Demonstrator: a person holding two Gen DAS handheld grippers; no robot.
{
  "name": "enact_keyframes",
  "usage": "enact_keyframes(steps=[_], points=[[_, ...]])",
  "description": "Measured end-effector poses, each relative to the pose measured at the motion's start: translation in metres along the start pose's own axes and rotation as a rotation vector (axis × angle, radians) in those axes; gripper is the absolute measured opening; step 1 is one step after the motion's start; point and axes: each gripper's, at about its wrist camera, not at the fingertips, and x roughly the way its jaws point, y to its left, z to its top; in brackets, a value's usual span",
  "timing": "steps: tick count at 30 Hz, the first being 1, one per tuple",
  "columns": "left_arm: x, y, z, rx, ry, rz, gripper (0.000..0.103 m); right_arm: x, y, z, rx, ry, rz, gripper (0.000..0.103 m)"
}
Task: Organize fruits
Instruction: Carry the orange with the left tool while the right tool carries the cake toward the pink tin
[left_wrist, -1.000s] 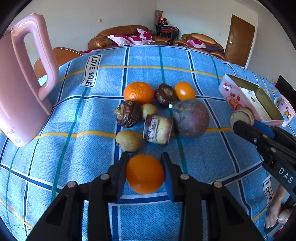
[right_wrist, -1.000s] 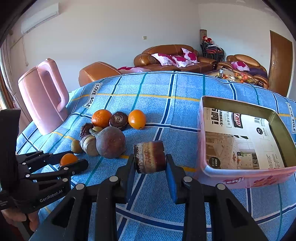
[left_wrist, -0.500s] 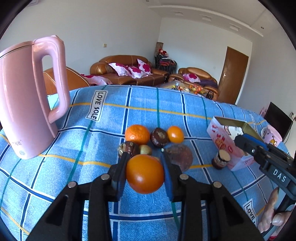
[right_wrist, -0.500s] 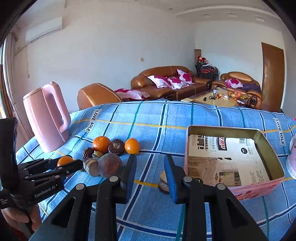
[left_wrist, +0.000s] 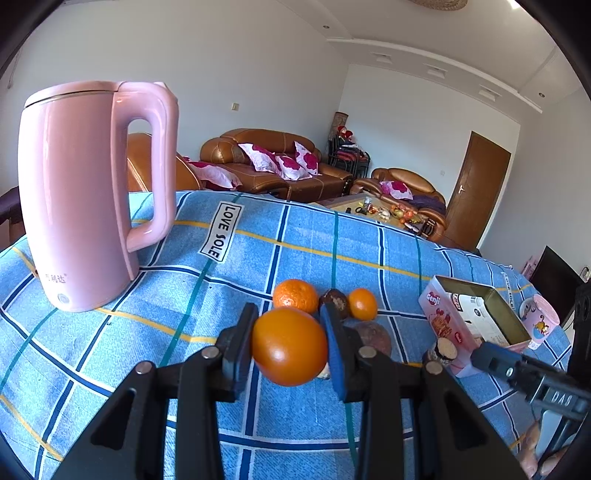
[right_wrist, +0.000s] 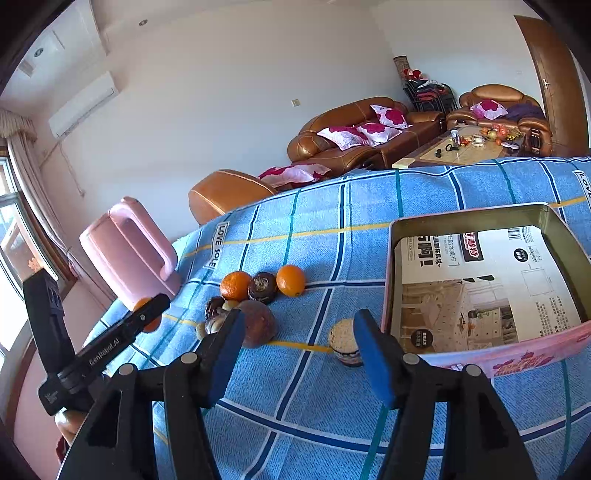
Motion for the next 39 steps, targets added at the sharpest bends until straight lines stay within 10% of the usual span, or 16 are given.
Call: enact_keyframes(steps=[18,21,24,31,39], points=[[-0.001,-0.006,-0.004,0.007,0.024,-0.005,0.036,0.06,-0.015,-0.002,0.028,0.151,-0.252,0.06],[0.001,-0.007,-0.005,0.011,0.023,0.009,0.036,0.063,-0.009,0.0,-0.012,0.164,-0.286,0.037],[0.004,-0.01,-0.007,0.026,0.017,0.023,0.036,0.059,-0.009,-0.003,-0.027,0.164,-0.268,0.037],[0.006,-0.021,-0.009,0.047,-0.023,0.009,0.036,0.014,0.009,0.008,-0.071,-0.034,-0.112,0.037],[0.003,-0.064,-0.009,0.077,-0.064,-0.065,0.036,-0.022,-0.017,0.024,-0.04,-0.19,-0.219,0.037]])
